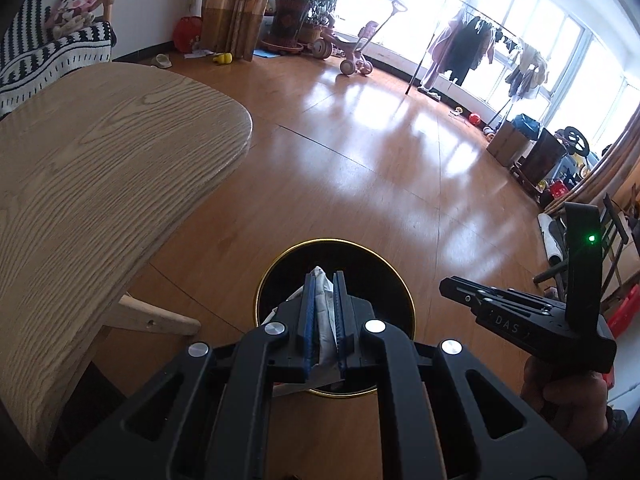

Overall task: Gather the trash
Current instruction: 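Carry the wrapper and blister pack over the bin and open both tools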

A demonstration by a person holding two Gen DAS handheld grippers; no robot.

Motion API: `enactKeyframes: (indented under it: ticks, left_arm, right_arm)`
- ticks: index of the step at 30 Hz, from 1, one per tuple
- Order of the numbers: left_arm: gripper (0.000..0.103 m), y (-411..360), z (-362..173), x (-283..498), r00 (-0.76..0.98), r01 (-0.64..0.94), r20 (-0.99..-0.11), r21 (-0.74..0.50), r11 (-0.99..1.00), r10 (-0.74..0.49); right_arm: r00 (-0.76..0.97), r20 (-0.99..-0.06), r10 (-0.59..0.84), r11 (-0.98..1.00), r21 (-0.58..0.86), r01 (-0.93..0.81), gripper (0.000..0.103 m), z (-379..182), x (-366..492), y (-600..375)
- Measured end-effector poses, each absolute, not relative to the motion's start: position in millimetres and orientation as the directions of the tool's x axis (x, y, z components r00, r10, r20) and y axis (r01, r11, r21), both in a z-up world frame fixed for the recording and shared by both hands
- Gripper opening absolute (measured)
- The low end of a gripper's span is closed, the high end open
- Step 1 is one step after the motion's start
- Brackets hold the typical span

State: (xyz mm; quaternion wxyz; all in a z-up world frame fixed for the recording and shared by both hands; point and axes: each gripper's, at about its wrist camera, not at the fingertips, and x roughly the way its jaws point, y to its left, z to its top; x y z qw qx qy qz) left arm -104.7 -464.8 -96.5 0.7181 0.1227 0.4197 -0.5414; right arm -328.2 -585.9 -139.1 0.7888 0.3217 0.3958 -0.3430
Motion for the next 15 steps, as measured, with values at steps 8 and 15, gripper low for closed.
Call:
enactKeyframes:
  ticks: [8,15]
  left_arm:
    - [0.008,-484.7,-108.8,-111.7,0.032,0.881,-0.751,-0.290,0.373,-0.659]
    - [0.009,-517.7,-128.7,-120.4,-0.030,0.899,-0.762,-0.304,0.316,-0.647]
  right_arm:
    - [0.477,-0.805,-0.353,0.531,0.247,0.810,0.075,-126.5,-340.7,-585.6]
    - [0.462,-0.794,-0.394,0.495,0.240,0.835,0.075,-117.9,-354.0,-589.0]
